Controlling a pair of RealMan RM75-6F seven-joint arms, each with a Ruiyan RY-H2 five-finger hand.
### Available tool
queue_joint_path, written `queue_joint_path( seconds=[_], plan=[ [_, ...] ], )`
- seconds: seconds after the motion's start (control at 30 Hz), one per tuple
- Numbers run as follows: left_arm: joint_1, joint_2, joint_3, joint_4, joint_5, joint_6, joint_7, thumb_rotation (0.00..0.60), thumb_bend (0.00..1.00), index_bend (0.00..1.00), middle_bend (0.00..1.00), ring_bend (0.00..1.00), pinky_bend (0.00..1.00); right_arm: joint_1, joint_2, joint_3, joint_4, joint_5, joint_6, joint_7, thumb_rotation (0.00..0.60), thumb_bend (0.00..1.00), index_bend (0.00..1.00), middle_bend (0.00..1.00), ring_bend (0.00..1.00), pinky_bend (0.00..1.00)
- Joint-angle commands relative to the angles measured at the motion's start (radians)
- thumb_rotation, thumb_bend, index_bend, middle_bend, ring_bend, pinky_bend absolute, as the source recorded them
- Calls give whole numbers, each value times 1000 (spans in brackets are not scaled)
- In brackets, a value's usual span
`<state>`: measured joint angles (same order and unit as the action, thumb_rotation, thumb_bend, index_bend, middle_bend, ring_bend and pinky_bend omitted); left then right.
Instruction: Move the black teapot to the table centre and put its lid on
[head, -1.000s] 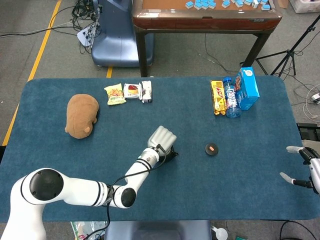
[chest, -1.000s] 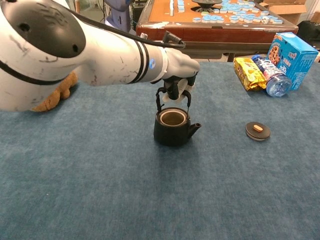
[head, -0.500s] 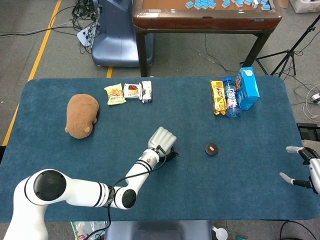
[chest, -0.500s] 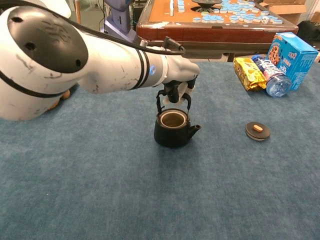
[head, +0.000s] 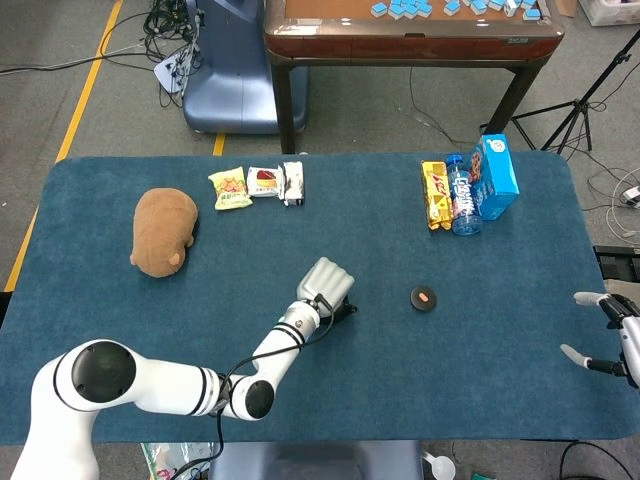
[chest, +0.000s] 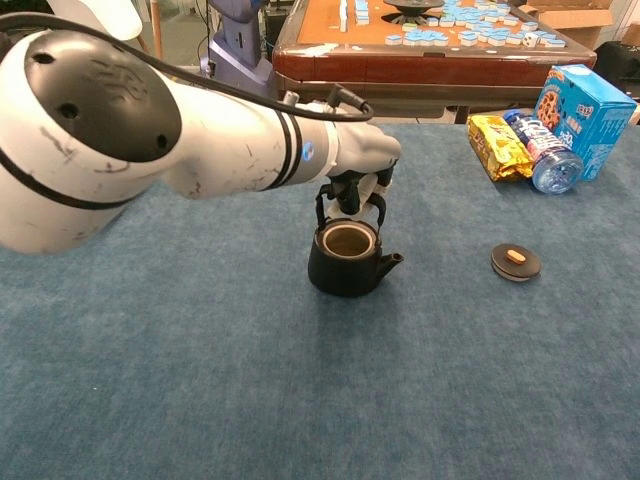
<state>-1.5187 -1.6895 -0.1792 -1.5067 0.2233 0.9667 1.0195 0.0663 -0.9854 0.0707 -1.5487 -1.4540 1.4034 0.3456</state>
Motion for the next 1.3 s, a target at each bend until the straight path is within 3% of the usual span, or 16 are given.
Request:
queue_joint_path(
  seconds=[0.03, 0.2, 0.63, 0.8, 1.0, 1.1, 1.3],
  plan=[
    [3, -1, 0, -1, 6, 0, -4, 600, 916, 534, 712, 469, 681, 0, 0, 0, 1, 0, -1, 0, 600, 0, 295, 327, 226, 430],
    [9, 0, 0, -5, 19, -2, -13, 600, 916, 463, 670, 448, 681, 1, 1, -1, 0, 1, -3, -3, 600, 0, 295, 327, 226, 430],
    [21, 15, 1, -31, 35, 24, -12, 600, 916, 416, 503, 396, 679, 2, 1, -1, -2, 1, -5, -9, 600, 0, 295, 327, 226, 430],
    [32, 29, 2, -64, 52, 49, -15, 600, 916, 413, 452, 358, 658, 2, 0, -2, -4, 0, -5, -13, 600, 0, 295, 327, 226, 430],
    [74, 71, 23, -151, 110, 124, -29, 600, 916, 400, 322, 296, 630, 0, -1, -1, -4, -1, 2, -14, 600, 0, 295, 327, 226, 430],
    [102, 102, 37, -210, 147, 168, -37, 600, 916, 339, 269, 274, 619, -3, -2, -2, -5, -3, 8, -17, 600, 0, 295, 328, 226, 430],
    [182, 167, 74, -320, 293, 254, -91, 600, 904, 25, 219, 260, 559, -6, -9, 0, -11, 1, 16, -41, 600, 0, 295, 329, 226, 430]
  ],
)
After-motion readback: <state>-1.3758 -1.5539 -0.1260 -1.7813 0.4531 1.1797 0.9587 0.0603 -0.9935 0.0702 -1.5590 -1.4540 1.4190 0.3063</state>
